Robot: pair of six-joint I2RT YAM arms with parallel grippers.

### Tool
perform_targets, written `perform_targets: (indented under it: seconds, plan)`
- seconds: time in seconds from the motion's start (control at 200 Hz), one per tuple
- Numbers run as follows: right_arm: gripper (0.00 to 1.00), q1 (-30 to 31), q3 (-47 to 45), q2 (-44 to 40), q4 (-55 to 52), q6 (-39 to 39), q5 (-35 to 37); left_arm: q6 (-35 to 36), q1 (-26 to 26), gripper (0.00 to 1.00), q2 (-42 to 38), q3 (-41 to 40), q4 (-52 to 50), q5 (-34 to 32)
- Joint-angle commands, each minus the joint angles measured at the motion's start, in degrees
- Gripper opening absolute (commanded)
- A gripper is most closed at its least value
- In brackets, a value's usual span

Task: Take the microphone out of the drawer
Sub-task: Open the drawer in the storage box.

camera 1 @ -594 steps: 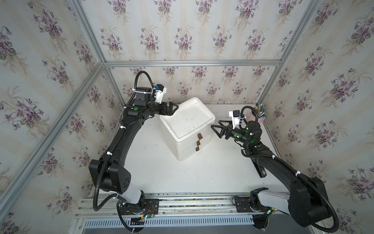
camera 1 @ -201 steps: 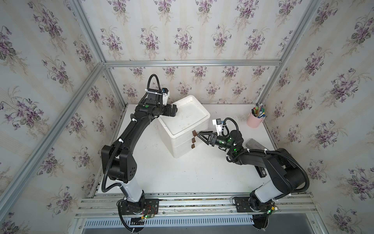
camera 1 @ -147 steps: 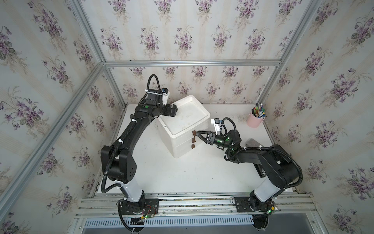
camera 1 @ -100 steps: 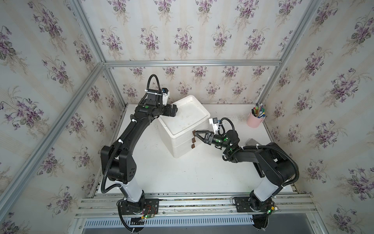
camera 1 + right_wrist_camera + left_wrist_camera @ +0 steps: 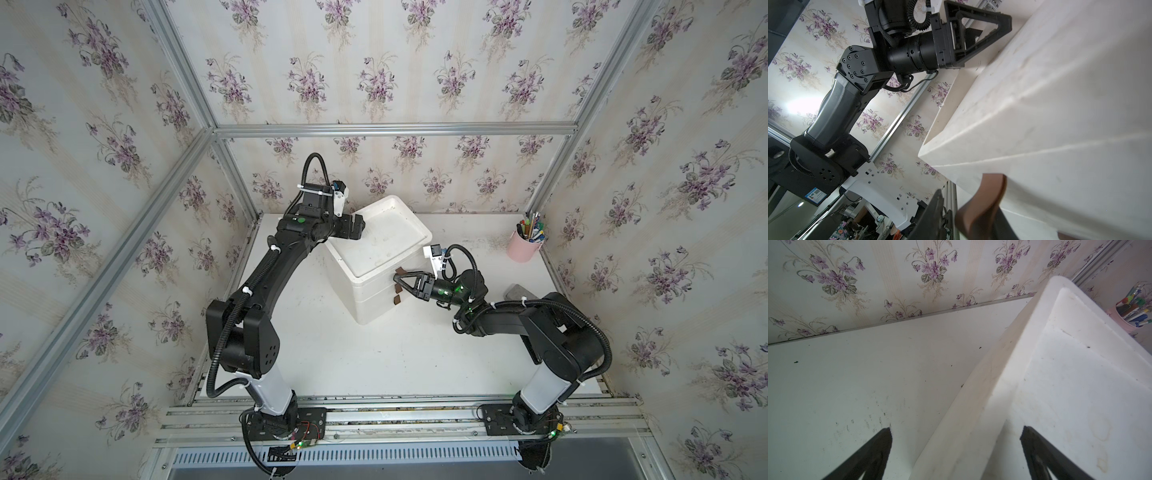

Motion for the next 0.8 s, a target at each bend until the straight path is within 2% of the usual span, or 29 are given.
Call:
perform_targets:
  seconds: [0.0,0.195,0.215,0.295,0.52,0.794]
  plan:
    - [0.34,-0.8,-0.6,-0.2,2.1,1.5,1.9,-3.0,-0.4,0.99,0.4,-0.5,-5.9,3.8]
    - [0.36,-1.2,-1.4,-0.8,2.4,2.2,2.1,-2.9,-0.3,0.99,0.4,-0.4,-5.8,3.7]
    - [0.36,-3.3,-1.5,-0.9,2.5,2.2,2.1,-2.9,-0.3,0.99,0.4,-0.4,-5.8,3.8]
    - [0.36,-3.7,-1.3,-0.8,2.3,2.2,1.5,-2.9,-0.4,0.99,0.3,-0.5,-5.7,3.7]
    - [0.27,-3.7,-0.9,0.2,4.3,3.8,0.0,-2.9,-0.3,0.99,0.2,-0.4,-5.6,3.3]
    - [0.33,-3.4,-0.7,1.9,6.6,5.9,-1.9,-2.9,-0.3,0.99,0.1,-0.6,-5.6,3.1]
